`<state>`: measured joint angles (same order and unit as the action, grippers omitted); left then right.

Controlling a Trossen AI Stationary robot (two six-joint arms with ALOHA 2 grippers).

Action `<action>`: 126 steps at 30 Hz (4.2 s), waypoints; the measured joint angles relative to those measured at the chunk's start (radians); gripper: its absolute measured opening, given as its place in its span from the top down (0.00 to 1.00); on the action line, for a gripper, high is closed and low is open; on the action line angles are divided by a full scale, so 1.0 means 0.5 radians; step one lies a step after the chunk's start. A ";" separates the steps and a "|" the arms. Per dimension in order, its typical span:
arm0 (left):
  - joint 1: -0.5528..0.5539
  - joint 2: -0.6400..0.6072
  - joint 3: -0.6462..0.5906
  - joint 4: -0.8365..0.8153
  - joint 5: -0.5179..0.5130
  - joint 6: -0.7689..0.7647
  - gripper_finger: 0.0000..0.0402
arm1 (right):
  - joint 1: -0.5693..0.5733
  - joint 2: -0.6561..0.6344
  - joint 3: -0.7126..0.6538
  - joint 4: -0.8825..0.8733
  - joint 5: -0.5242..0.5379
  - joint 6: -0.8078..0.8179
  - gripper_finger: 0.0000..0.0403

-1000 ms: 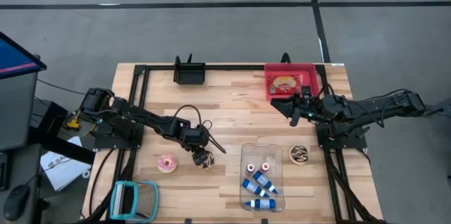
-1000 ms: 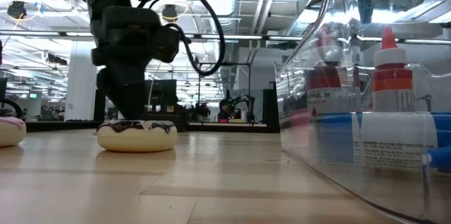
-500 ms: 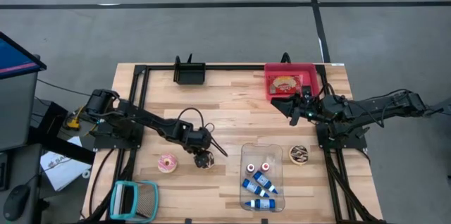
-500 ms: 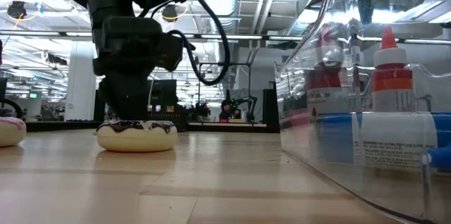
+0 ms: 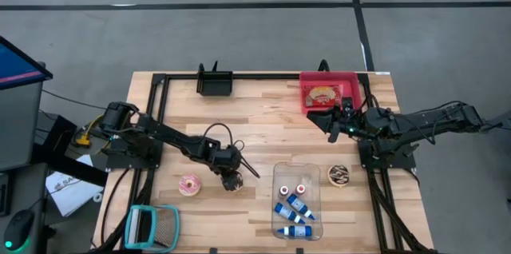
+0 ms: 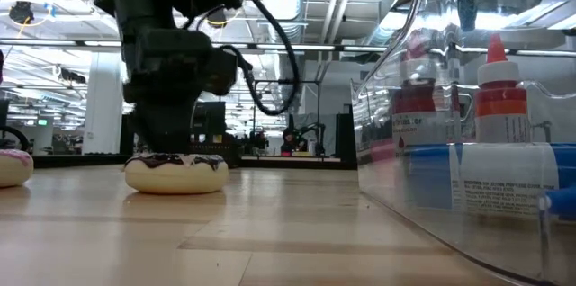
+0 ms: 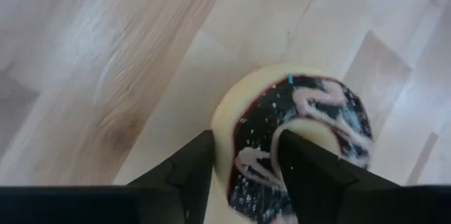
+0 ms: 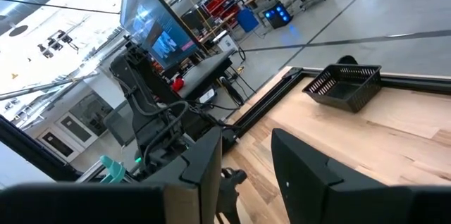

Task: Pick & Place Food Item
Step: Put the left black donut into the black bin

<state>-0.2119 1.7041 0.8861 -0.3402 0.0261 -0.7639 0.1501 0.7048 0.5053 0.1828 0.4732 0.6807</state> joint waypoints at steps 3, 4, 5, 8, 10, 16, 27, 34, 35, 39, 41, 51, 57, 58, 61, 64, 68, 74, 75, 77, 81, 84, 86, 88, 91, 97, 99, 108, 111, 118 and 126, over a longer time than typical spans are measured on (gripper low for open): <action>0.000 0.033 0.000 0.027 0.020 -0.021 0.66 | 0.000 0.000 0.000 -0.007 0.000 0.001 0.71; 0.000 0.040 0.000 0.034 0.029 -0.023 0.68 | 0.000 0.000 0.000 -0.012 0.000 0.001 0.71; 0.001 0.041 0.000 0.032 0.034 -0.023 0.70 | 0.000 0.000 0.000 -0.015 0.000 0.001 0.71; 0.008 0.013 -0.002 0.021 0.040 -0.023 0.76 | 0.000 0.000 0.000 -0.015 0.000 0.001 0.71; 0.022 -0.016 -0.003 0.013 0.046 -0.024 0.80 | 0.000 0.000 0.000 -0.014 0.000 0.001 0.71; 0.073 -0.082 -0.002 0.004 -0.007 -0.032 0.89 | 0.000 0.000 0.000 -0.024 0.000 0.002 0.71; 0.235 -0.370 -0.002 -0.215 -0.697 -0.431 0.90 | 0.000 0.000 0.000 -0.066 0.000 0.008 0.71; 0.590 -0.668 -0.003 -0.464 -1.024 -0.577 0.90 | -0.050 -0.001 0.000 -0.119 0.000 0.027 0.71; 0.659 -0.707 -0.003 -0.474 -1.052 -0.568 0.90 | -0.061 -0.001 0.000 -0.123 0.000 0.032 0.71; 0.953 -0.875 -0.002 -0.542 -1.079 -0.397 0.92 | -0.086 -0.001 0.000 -0.148 -0.003 0.038 0.71; 1.107 -0.945 -0.002 -0.594 -1.080 -0.286 0.92 | -0.088 -0.009 0.000 -0.164 -0.007 0.052 0.71; 1.680 -0.979 -0.002 -0.463 -0.975 0.081 0.93 | -0.108 -0.078 0.000 -0.274 -0.016 0.076 0.71; 1.776 -0.776 -0.002 -0.251 -0.977 0.098 0.93 | -0.167 -0.103 0.000 -0.313 -0.130 0.123 0.71; 1.777 -0.729 -0.002 -0.205 -0.978 0.098 0.93 | -0.176 -0.103 0.001 -0.319 -0.149 0.136 0.71; 1.776 -0.602 -0.002 -0.155 -1.000 0.096 0.93 | -0.200 -0.114 -0.001 -0.374 -0.188 0.160 0.71; 1.775 -0.516 -0.002 -0.092 -1.053 0.059 0.93 | -0.218 -0.134 0.000 -0.363 -0.234 0.166 0.71; 1.798 -0.458 -0.002 -0.024 -1.122 0.044 0.93 | -0.225 -0.173 0.000 -0.372 -0.273 0.166 0.71; 1.892 -0.432 -0.003 0.012 -1.142 0.007 0.93 | -0.227 -0.234 0.000 -0.449 -0.323 0.165 0.71; 1.896 -0.432 -0.003 0.024 -1.145 0.006 0.93 | -0.226 -0.241 0.000 -0.462 -0.326 0.164 0.71; 1.895 -0.432 -0.003 0.039 -1.151 0.002 0.93 | -0.227 -0.251 0.000 -0.482 -0.326 0.161 0.71; 1.879 -0.400 -0.003 0.038 -1.158 -0.021 0.93 | -0.227 -0.264 0.000 -0.510 -0.339 0.150 0.71; 1.879 -0.396 -0.002 0.046 -1.189 -0.043 0.93 | -0.228 -0.262 0.000 -0.521 -0.369 0.142 0.71; 1.880 -0.396 -0.002 0.049 -1.192 -0.053 0.93 | -0.227 -0.262 0.000 -0.517 -0.375 0.142 0.71; 1.880 -0.396 -0.002 0.055 -1.197 -0.053 0.93 | -0.227 -0.262 0.000 -0.519 -0.377 0.141 0.71; 1.880 -0.396 -0.002 0.054 -1.196 -0.053 0.91 | -0.226 -0.262 0.000 -0.518 -0.377 0.137 0.71; 1.880 -0.396 -0.002 0.054 -1.196 -0.062 0.81 | -0.227 -0.262 0.000 -0.517 -0.377 0.136 0.71; 1.880 -0.396 -0.002 0.054 -1.196 -0.066 0.79 | -0.227 -0.262 0.000 -0.517 -0.377 0.137 0.71; 1.880 -0.396 -0.002 0.053 -1.211 -0.204 0.78 | -0.227 -0.262 0.000 -0.517 -0.376 0.137 0.71; 1.880 -0.396 -0.002 0.040 -1.208 -0.218 0.78 | -0.227 -0.262 0.000 -0.516 -0.376 0.138 0.71; 1.880 -0.396 -0.002 -0.032 -1.206 -0.320 0.78 | -0.227 -0.262 0.000 -0.516 -0.376 0.143 0.71; 1.879 -0.396 -0.002 -0.030 -1.205 -0.321 0.78 | -0.227 -0.262 0.000 -0.516 -0.375 0.142 0.71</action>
<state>0.7278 1.5063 0.8848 -0.3552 -0.5766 -0.9245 0.0368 0.5735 0.5053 -0.0753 0.2855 0.7517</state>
